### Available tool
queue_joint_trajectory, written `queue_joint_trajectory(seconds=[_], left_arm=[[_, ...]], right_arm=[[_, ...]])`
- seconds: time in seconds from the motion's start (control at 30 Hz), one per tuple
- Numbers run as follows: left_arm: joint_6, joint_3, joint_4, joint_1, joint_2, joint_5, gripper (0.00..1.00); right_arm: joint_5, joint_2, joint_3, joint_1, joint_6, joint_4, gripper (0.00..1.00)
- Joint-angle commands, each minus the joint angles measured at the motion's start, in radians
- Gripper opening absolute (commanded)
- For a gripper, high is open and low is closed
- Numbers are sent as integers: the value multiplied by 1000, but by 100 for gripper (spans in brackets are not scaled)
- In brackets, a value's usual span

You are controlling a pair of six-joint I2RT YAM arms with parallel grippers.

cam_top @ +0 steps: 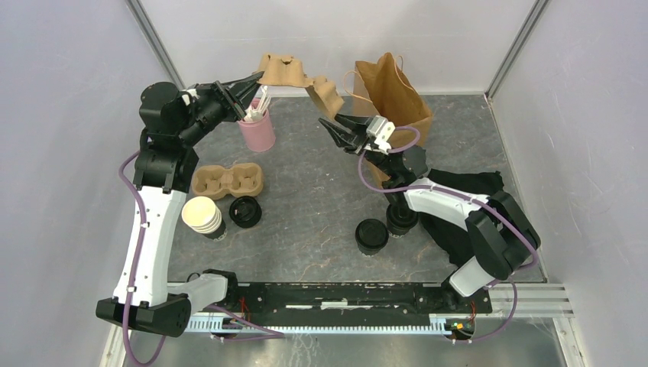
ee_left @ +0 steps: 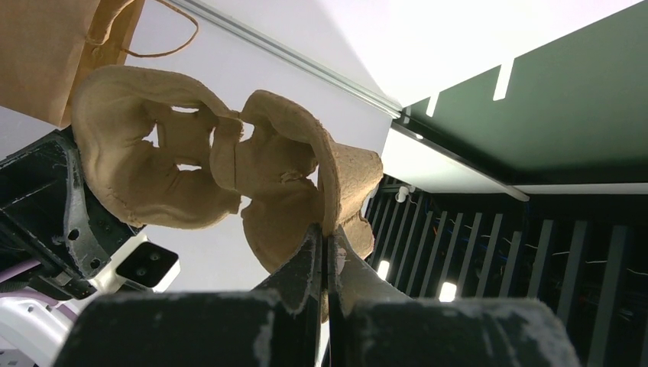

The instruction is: Pack the takeout coffee

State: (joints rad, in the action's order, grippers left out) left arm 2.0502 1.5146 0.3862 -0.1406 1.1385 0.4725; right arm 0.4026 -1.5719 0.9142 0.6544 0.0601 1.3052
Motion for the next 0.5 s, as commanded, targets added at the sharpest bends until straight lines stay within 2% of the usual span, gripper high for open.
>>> queue_joint_trajectory(seconds=[0.0, 0.23, 0.3, 0.33, 0.37, 0.4, 0.47], left_arm=[[92, -1, -56, 2, 0, 25, 2], [94, -12, -57, 3, -4, 25, 2], [96, -17, -58, 3, -8, 18, 2], [97, -23, -60, 3, -12, 10, 3], [101, -27, -63, 3, -17, 3, 9], [104, -34, -67, 3, -22, -3, 18], [103, -43, -69, 2, -31, -21, 41]], right_arm=[[-7, -12, 47, 4, -33, 79, 31], [-18, -8, 49, 4, -58, 86, 21], [-26, -3, 50, 3, -107, 73, 13], [-28, -1, 54, 3, -134, 60, 4], [-26, 0, 57, 3, -168, 46, 0], [-25, 2, 56, 3, -194, 44, 0], [-13, 7, 46, 6, -236, 44, 0]])
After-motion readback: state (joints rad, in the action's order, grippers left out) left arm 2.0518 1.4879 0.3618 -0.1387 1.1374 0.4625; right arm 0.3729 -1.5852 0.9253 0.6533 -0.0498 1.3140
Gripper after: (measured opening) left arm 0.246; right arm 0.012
